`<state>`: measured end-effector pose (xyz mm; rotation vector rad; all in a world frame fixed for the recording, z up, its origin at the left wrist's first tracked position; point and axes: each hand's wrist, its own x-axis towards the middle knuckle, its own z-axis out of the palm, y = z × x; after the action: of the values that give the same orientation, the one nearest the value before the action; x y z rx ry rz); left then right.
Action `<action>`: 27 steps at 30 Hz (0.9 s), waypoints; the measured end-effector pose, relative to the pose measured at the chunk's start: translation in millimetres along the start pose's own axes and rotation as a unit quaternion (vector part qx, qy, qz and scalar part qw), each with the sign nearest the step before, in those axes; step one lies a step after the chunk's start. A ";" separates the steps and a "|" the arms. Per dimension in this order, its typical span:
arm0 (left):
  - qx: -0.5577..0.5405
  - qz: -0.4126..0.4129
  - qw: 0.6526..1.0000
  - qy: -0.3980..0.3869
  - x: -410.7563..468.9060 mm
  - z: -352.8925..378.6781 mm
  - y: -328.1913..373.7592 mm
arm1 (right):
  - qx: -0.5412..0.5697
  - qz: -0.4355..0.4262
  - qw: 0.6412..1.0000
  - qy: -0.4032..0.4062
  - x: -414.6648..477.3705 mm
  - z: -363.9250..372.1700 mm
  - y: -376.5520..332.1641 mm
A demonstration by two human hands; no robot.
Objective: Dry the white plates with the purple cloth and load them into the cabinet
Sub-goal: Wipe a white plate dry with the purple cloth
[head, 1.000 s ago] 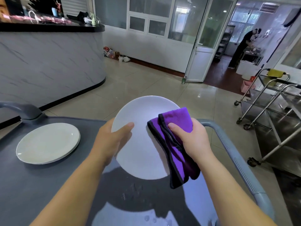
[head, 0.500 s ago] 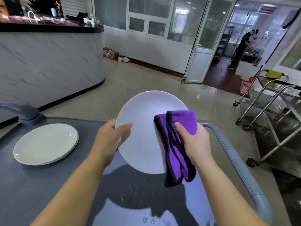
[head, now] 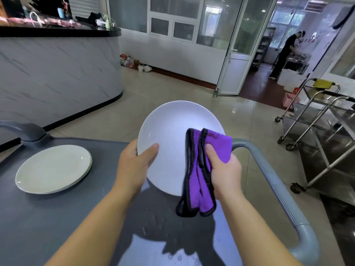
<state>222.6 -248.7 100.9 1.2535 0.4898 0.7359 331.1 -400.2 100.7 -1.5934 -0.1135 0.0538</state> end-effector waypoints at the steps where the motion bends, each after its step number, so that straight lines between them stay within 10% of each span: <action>1: 0.004 -0.006 1.000 -0.029 3.9 -5.4 4.2 | -0.034 -0.026 0.999 -0.020 6.4 -4.6 -8.2; 6: -0.008 0.021 1.000 0.014 11.9 0.3 18.4 | -0.149 -0.131 0.978 -0.069 13.0 -8.3 -41.6; 12: -0.073 0.046 0.990 0.112 -2.5 20.4 8.9 | 0.043 -0.018 0.996 0.082 -24.0 17.0 -5.1; 20: -0.003 0.013 0.998 -0.059 9.8 -7.0 30.9 | -0.153 -0.143 0.976 -0.064 14.8 -9.3 -39.7; 27: -0.053 0.058 0.994 0.082 6.0 16.5 24.2 | -0.046 -0.082 0.995 0.024 -1.2 2.5 -37.8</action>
<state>232.7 -252.1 128.9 1.1349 0.5074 0.9573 328.2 -397.0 138.4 -1.6698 -0.2122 -0.1196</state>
